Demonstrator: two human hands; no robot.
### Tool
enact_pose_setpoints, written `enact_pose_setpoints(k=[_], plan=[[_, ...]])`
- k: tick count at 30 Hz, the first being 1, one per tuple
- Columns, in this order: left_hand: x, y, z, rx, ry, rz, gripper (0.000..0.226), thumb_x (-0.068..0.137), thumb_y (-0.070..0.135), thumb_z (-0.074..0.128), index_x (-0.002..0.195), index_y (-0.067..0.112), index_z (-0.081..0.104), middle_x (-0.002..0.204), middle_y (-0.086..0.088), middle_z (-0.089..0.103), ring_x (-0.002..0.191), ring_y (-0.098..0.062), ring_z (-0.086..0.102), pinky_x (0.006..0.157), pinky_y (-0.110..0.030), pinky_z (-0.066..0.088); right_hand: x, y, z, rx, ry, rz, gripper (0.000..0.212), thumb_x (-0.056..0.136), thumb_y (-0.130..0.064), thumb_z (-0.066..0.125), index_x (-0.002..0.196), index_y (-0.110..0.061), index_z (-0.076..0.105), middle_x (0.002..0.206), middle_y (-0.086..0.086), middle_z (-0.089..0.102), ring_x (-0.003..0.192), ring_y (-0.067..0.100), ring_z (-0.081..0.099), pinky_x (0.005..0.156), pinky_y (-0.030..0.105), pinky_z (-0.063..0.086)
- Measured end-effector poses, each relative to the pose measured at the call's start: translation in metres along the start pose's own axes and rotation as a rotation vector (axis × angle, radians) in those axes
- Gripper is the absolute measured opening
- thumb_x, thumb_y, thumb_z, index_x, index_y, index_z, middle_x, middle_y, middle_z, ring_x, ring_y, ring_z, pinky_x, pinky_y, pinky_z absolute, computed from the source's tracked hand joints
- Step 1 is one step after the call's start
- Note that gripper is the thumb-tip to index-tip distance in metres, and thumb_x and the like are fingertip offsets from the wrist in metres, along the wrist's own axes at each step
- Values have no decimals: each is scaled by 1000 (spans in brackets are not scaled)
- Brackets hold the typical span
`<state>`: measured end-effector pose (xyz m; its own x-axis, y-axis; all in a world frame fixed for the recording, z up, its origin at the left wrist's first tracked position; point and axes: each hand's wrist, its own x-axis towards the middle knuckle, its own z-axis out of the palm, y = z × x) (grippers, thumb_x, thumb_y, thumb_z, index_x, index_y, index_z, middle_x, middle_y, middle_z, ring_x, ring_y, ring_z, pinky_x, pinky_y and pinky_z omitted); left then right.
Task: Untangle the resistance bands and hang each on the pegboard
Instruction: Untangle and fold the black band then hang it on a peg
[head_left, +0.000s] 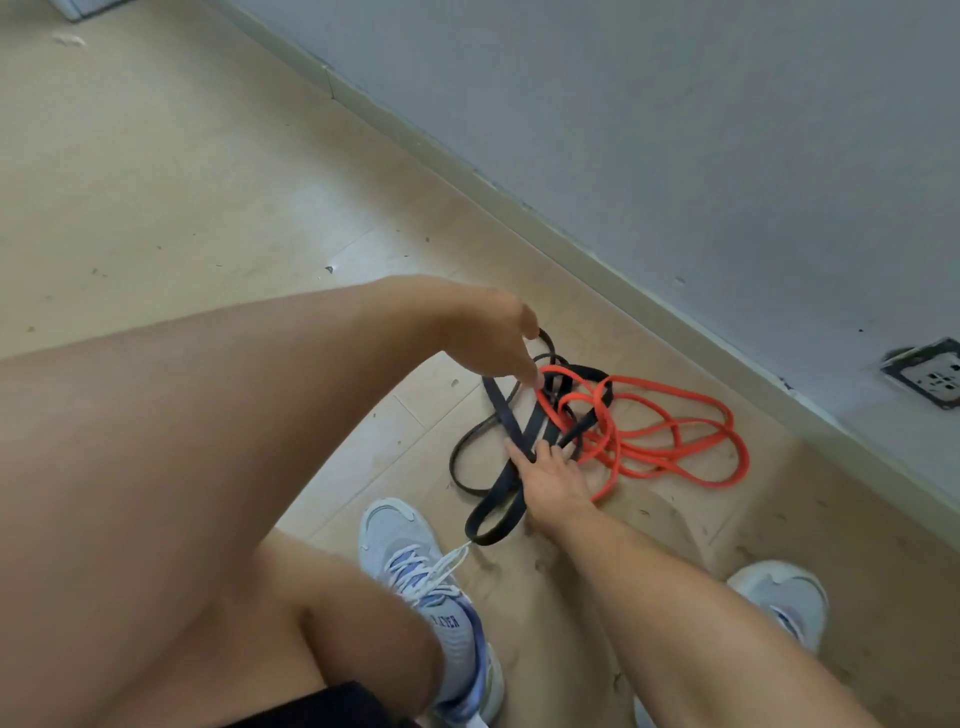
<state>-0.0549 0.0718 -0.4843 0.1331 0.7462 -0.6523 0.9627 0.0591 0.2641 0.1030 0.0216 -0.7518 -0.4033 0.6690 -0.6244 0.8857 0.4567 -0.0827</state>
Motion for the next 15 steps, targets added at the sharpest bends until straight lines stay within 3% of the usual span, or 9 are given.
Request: enact_pose_setpoints(k=[3, 5, 9, 12, 15], plan=[[3, 6, -1, 2, -8, 15, 69, 97, 50, 61, 155, 22, 37, 157, 0, 44, 141, -24, 43, 112, -37, 35, 1, -4, 5, -49, 75, -14, 57, 97, -16, 60, 150, -28, 42, 138, 12, 42, 130, 32, 42, 107, 43, 40], [6, 8, -1, 8, -11, 15, 70, 96, 51, 61, 155, 22, 37, 157, 0, 44, 141, -24, 44, 111, -35, 35, 6, -3, 4, -5, 74, -8, 38, 100, -19, 57, 137, -25, 55, 134, 11, 45, 126, 33, 44, 107, 43, 41], [11, 12, -5, 9, 7, 20, 69, 95, 52, 63, 153, 24, 40, 154, 1, 48, 138, -24, 46, 106, -33, 37, 1, 7, -8, 265, 58, 13, 37, 98, -18, 52, 134, -29, 54, 132, 7, 48, 126, 31, 49, 102, 45, 45], [11, 20, -9, -11, 39, 52, 69, 93, 51, 66, 152, 26, 41, 149, 2, 52, 134, -24, 50, 102, -30, 38, -7, 21, -43, 440, 149, 34, 35, 94, -21, 51, 127, -31, 56, 125, 0, 60, 116, 30, 60, 90, 41, 47], [4, 26, -12, 3, 53, 79, 66, 91, 52, 67, 148, 27, 47, 141, 1, 60, 127, -25, 56, 107, -35, 44, -18, 37, -98, 586, 323, 43, 22, 98, -44, 56, 114, -30, 62, 104, -2, 72, 97, 29, 67, 77, 38, 50]])
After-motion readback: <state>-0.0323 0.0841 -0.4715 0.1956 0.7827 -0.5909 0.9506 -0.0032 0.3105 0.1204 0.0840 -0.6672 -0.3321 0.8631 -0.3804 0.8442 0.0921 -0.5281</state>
